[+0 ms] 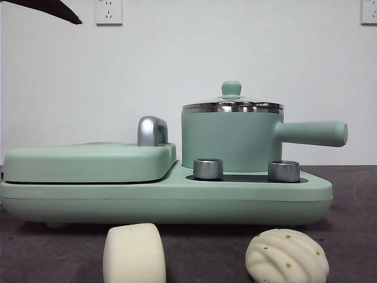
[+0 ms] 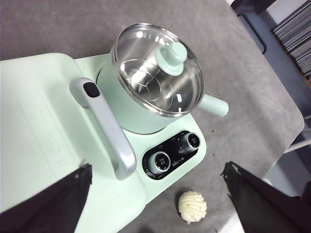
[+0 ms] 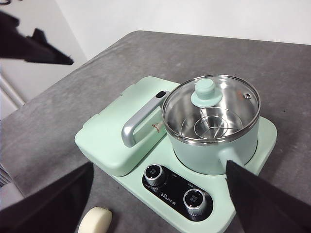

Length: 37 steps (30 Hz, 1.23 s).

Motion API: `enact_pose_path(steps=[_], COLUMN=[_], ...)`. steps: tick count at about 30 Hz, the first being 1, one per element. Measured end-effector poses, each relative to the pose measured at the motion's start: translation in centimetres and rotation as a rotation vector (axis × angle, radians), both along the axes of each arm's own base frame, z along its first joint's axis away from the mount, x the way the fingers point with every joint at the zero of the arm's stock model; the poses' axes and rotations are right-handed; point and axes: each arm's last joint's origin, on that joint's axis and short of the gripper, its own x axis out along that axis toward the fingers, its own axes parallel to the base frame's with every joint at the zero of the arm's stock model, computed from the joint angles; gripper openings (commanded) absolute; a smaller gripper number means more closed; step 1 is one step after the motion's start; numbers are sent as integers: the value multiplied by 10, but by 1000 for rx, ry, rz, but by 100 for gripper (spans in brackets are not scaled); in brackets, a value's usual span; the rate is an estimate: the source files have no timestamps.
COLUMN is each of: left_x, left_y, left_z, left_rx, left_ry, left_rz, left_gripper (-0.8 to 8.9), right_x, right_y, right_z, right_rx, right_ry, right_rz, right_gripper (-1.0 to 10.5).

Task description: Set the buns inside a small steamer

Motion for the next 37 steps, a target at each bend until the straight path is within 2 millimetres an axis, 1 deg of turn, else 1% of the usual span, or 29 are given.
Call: enact_pose_path(steps=[3, 9, 12, 17, 20, 23, 27, 32, 37], left_x=[18, 52, 69, 97, 110, 120, 128, 134, 132], left_y=[-9, -35, -51, -83, -102, -117, -132, -146, -165], left_z=[6, 12, 11, 8, 10, 15, 19, 13, 6], left_rx=[24, 78, 111, 212, 255, 269, 279, 334, 398], left_ry=[53, 122, 153, 184, 187, 161, 145, 110, 41], left_rz=[-16, -89, -112, -128, -138, -154, -170, -148, -166], left_gripper=[439, 438, 437, 436, 436, 436, 434, 433, 433], right_x=[0, 0, 0, 0, 0, 0, 0, 0, 0], right_y=[0, 0, 0, 0, 0, 0, 0, 0, 0], right_z=[0, 0, 0, 0, 0, 0, 0, 0, 0], right_rx=[1, 1, 1, 1, 1, 1, 1, 1, 1], right_ry=[1, 1, 1, 1, 1, 1, 1, 1, 1], right_rz=[0, 0, 0, 0, 0, 0, 0, 0, 0], right_gripper=[434, 433, 433, 433, 434, 433, 433, 433, 434])
